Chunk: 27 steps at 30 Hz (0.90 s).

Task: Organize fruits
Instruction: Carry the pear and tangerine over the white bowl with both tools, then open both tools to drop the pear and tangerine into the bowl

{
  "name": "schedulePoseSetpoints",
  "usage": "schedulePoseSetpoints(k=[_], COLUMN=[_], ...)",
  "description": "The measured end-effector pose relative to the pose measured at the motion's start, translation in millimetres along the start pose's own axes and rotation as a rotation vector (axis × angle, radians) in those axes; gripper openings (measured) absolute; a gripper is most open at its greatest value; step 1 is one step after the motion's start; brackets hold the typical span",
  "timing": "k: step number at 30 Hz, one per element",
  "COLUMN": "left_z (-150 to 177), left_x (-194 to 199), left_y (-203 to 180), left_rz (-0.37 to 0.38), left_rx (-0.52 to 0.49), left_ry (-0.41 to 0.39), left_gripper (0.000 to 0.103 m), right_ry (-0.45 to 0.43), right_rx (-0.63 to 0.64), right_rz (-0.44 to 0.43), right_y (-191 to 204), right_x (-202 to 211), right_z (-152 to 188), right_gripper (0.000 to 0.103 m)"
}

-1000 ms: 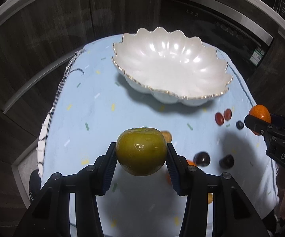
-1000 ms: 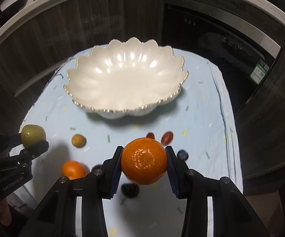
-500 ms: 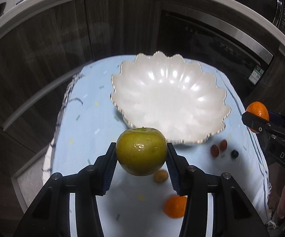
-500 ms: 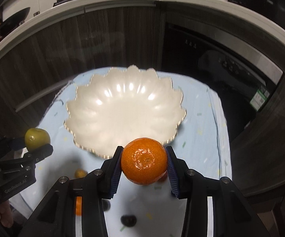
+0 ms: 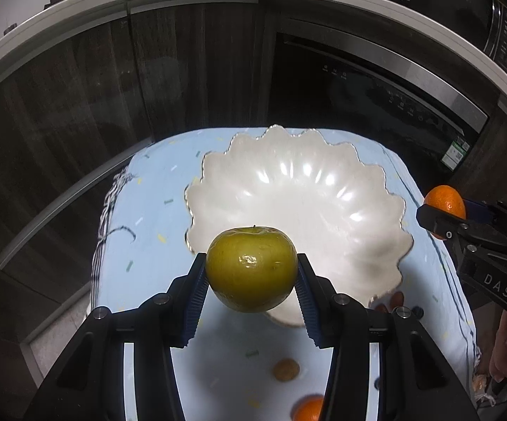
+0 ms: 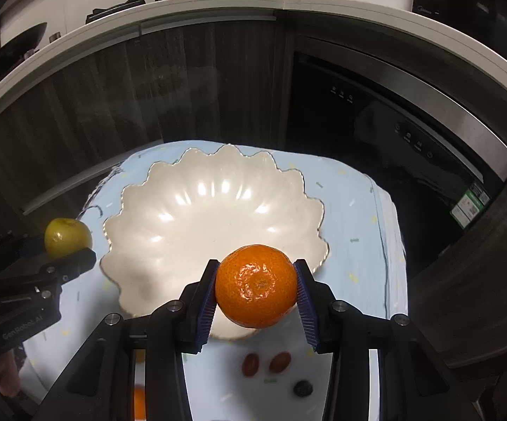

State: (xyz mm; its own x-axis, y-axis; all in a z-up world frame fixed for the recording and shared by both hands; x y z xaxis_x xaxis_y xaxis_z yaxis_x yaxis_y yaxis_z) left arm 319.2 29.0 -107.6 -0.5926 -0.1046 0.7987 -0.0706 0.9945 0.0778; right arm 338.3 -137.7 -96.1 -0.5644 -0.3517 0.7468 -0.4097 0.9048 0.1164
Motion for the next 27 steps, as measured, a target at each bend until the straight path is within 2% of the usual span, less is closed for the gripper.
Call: schedulePoseSetpoints(k=[7,14,27], left_z=[-15.4,-21.1,-7.4], left_x=[-18.1,-39.2,-80.8], left_y=[5.5,2.1,-22.9], left_rz=[0.014,0.057,0.076], left_rx=[0.014,0.011,-0.034], left_ry=[0.01,0.03,0.119], left_gripper=[0.047,0.047,0.047], right_ry=[-0.021,0.001,0.134], right_rx=[0.021,0.045,-0.019], right_rz=[0.005,0.015,0.035], right_y=[-2.0,-3.1,-35.9], right_x=[-16.0,-38.0,-85.4], right_z=[-21.5,-29.7,0.3], right_gripper=[0.043,0.043,0.043])
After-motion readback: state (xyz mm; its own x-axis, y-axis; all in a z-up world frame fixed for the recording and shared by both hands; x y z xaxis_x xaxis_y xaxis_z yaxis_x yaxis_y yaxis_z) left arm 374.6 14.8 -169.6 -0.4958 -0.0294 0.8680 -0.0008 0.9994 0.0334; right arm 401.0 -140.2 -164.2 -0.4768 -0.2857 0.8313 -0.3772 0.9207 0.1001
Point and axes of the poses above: each gripper's, at about its wrist camera, not at the fingertips, and x roughly against the way its jaws point, y to its left, z to its underside, the point moved 8 cm from there along -x, roughly the way its jaws point, and after that the axes turned 10 degrees about -z, right-handed, at the moved point
